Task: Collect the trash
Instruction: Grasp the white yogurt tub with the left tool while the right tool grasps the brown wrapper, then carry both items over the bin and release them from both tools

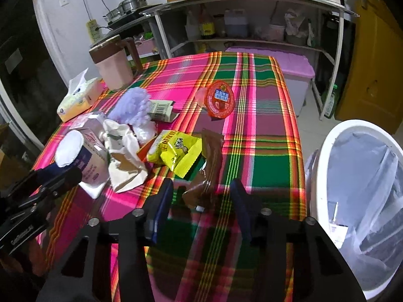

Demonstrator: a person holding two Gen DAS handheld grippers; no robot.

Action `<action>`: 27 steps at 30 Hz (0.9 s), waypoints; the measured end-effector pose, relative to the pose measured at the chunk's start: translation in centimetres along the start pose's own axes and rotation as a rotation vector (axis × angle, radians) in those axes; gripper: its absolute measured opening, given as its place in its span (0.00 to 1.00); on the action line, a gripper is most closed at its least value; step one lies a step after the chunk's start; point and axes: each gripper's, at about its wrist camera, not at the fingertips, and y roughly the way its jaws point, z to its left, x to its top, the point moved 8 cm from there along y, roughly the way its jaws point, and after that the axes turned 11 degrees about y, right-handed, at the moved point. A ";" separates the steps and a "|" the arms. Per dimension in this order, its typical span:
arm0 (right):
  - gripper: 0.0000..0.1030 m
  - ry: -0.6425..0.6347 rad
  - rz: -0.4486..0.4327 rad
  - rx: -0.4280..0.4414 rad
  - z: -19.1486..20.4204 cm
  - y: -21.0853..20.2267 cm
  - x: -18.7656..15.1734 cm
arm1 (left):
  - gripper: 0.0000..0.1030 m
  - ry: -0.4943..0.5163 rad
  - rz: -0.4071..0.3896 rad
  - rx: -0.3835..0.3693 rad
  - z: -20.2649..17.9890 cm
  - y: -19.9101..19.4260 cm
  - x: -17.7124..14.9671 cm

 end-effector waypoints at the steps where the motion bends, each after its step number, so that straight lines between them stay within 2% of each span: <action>1: 0.39 0.001 0.003 -0.002 0.0 0.2 0.0 | 0.46 0.002 0.000 0.001 0.0 0.0 0.0; 5: 0.27 0.007 0.010 -0.010 -0.3 0.5 -0.1 | 0.46 -0.002 -0.007 -0.007 -0.1 -0.2 0.1; 21: 0.26 0.017 -0.008 0.005 -0.6 -0.5 -0.6 | 0.50 0.004 0.002 0.016 -0.4 1.3 1.1; 27: 0.26 0.026 -0.016 0.014 -1.0 -1.3 -0.9 | 0.49 -0.002 -0.008 0.001 -0.8 0.8 1.0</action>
